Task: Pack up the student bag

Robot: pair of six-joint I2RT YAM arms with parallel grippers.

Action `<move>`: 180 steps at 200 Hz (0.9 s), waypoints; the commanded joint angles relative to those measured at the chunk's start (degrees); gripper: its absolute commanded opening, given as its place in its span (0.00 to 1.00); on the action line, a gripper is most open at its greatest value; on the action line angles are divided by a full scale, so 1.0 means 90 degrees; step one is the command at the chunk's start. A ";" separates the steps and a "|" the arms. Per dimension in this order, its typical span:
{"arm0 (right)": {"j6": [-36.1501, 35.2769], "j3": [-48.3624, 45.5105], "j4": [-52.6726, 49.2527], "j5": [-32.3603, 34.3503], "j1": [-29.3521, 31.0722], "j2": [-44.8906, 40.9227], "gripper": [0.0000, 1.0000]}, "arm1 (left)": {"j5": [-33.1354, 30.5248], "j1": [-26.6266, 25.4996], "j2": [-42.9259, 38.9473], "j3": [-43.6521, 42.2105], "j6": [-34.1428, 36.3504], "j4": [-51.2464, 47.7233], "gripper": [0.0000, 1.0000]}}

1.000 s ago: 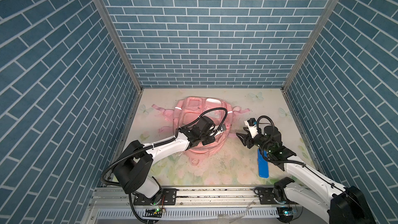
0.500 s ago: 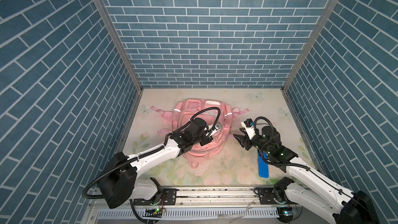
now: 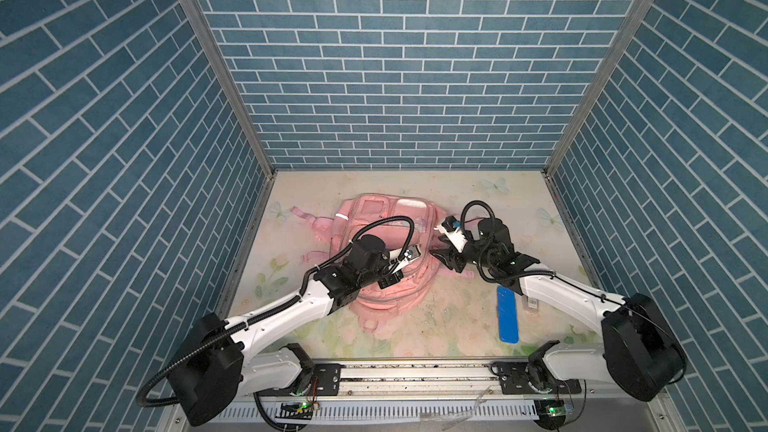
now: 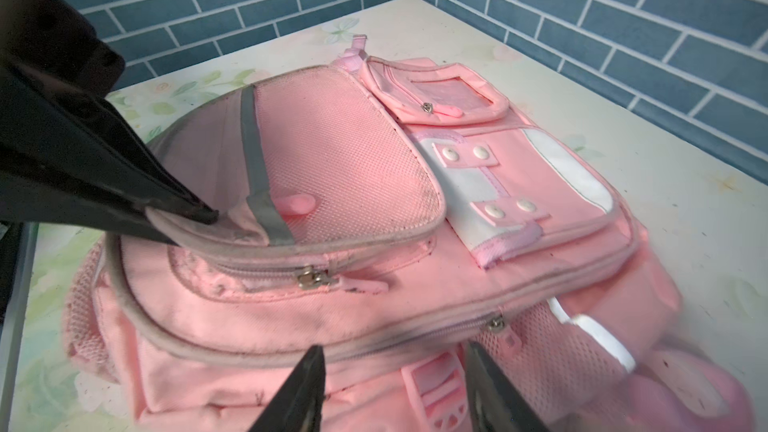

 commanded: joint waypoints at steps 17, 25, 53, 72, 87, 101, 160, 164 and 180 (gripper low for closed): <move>-0.0620 0.0195 0.1134 -0.1404 -0.0273 0.0687 0.53 | 0.1213 0.0472 -0.0437 -0.0140 0.0389 0.0303 0.00; -0.0725 0.0244 0.1204 -0.1656 -0.0341 0.0827 0.53 | 0.1395 0.0571 -0.0443 -0.0142 0.0411 0.0308 0.00; -0.0596 0.0561 0.1372 -0.2191 -0.0414 0.1382 0.52 | 0.1609 0.0636 -0.0326 -0.0104 0.0577 0.0273 0.00; -0.0398 0.0789 0.1560 -0.2566 -0.0414 0.1722 0.51 | 0.1713 0.0645 -0.0243 0.0003 0.0642 0.0202 0.00; -0.0298 0.0876 0.1789 -0.2906 -0.0411 0.1880 0.51 | 0.1693 0.0652 -0.0233 0.0050 0.0681 0.0173 0.00; -0.0376 0.0920 0.1801 -0.3095 -0.0408 0.2003 0.51 | 0.1706 0.0698 -0.0233 0.0092 0.0715 0.0136 0.00; -0.0489 0.0260 0.2539 -0.3186 -0.0420 0.1679 0.52 | 0.1854 0.0831 -0.0267 0.0102 0.0720 0.0049 0.00; -0.0521 0.0259 0.2487 -0.3194 -0.0421 0.1667 0.52 | 0.1851 0.0818 -0.0280 0.0099 0.0724 0.0045 0.00; -0.0693 0.0262 0.2291 -0.3196 -0.0421 0.1638 0.51 | 0.1851 0.0840 -0.0328 0.0065 0.0739 0.0051 0.00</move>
